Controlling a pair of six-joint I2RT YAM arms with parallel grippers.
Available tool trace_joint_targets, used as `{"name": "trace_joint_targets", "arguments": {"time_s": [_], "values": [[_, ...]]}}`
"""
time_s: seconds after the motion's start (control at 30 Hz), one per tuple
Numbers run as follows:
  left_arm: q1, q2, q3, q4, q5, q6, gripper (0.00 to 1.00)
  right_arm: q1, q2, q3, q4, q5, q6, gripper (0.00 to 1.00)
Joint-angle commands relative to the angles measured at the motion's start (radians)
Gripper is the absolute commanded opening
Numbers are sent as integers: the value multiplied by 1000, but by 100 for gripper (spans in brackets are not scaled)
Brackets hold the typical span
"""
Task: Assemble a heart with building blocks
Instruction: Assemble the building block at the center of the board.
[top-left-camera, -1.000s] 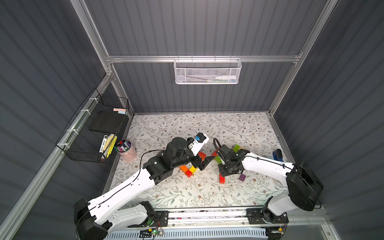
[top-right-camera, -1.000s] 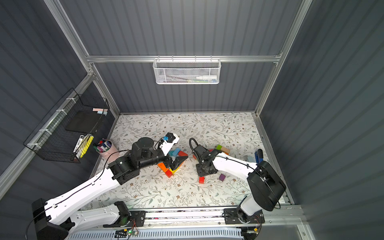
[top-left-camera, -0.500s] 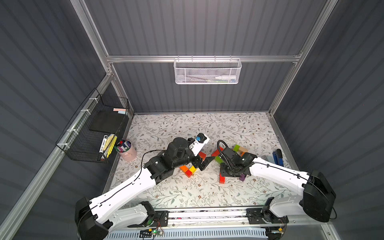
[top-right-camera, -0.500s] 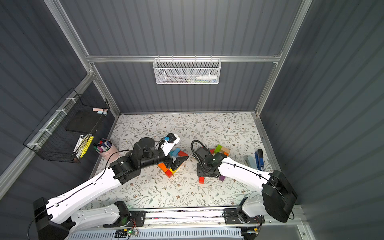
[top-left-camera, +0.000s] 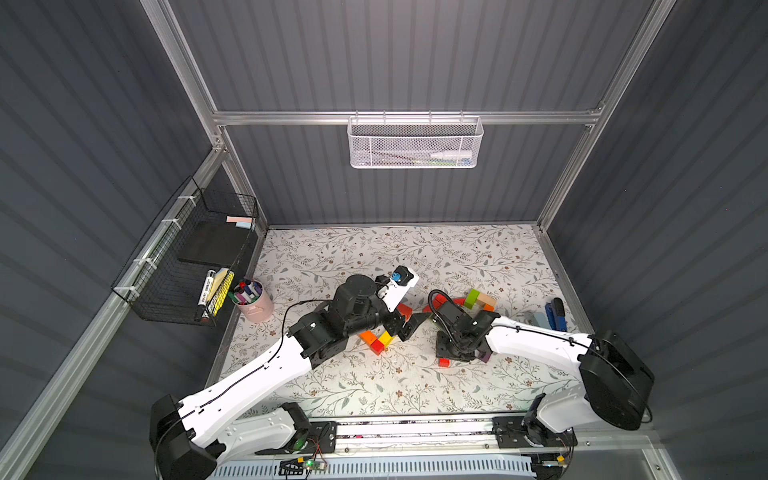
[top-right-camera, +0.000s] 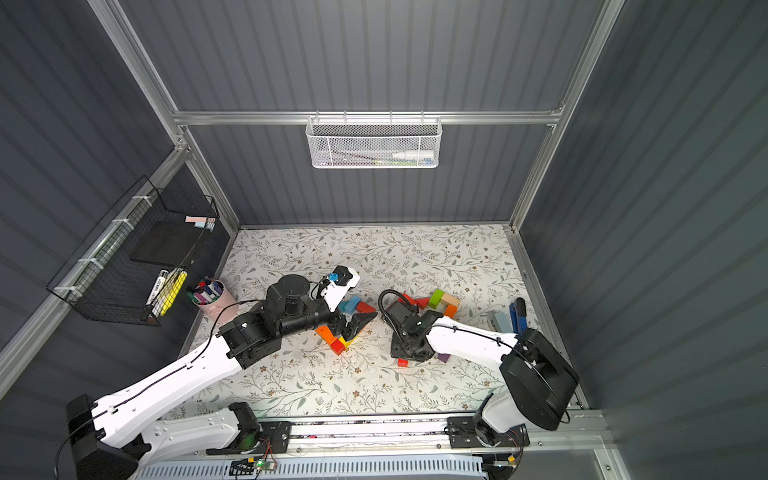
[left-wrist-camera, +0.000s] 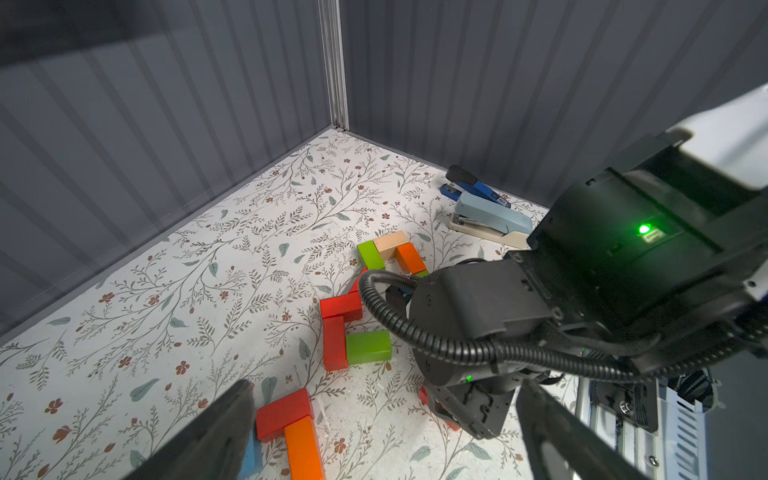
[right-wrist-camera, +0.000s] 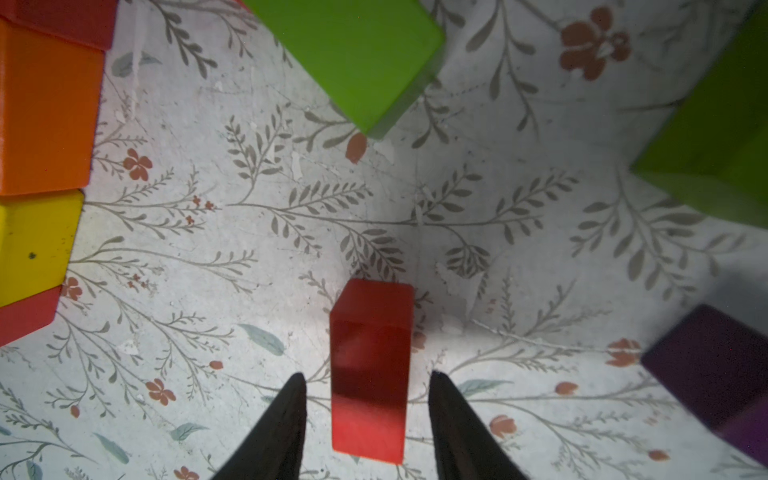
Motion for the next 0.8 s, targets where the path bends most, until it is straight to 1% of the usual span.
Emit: {"name": "trace_joint_targets", "arguments": {"time_s": [0.0,0.07,0.17,0.27,0.37,0.43,0.53,0.57,0.6,0.7,0.77], "values": [[2,-9,-8,2,21,4,99,4,33,-15,12,16,18,49],[3,-8,-8,-1,18,4,99,4,54,-2,1,39,-18,46],[2,-9,-10,-2,16,2,99,2,80,31,-37,86,-125,38],[2,-11,-11,-3,15,2,99,0,86,57,-62,106,-277,29],[3,-9,-8,-5,11,2,99,-21,83,72,-67,75,-438,25],[2,-13,-8,-7,11,3,99,-48,75,74,-61,18,-547,24],[3,-21,-10,-5,9,2,99,-96,68,83,-73,-36,-669,24],[3,-22,-11,-5,8,3,99,-116,70,89,-79,-51,-686,24],[2,-23,-11,-5,8,4,99,-144,69,99,-95,-102,-713,25],[3,-26,-12,-5,7,4,99,-179,56,114,-97,-111,-742,26],[2,-26,-11,-6,7,5,99,-189,51,124,-109,-93,-778,26]]}}
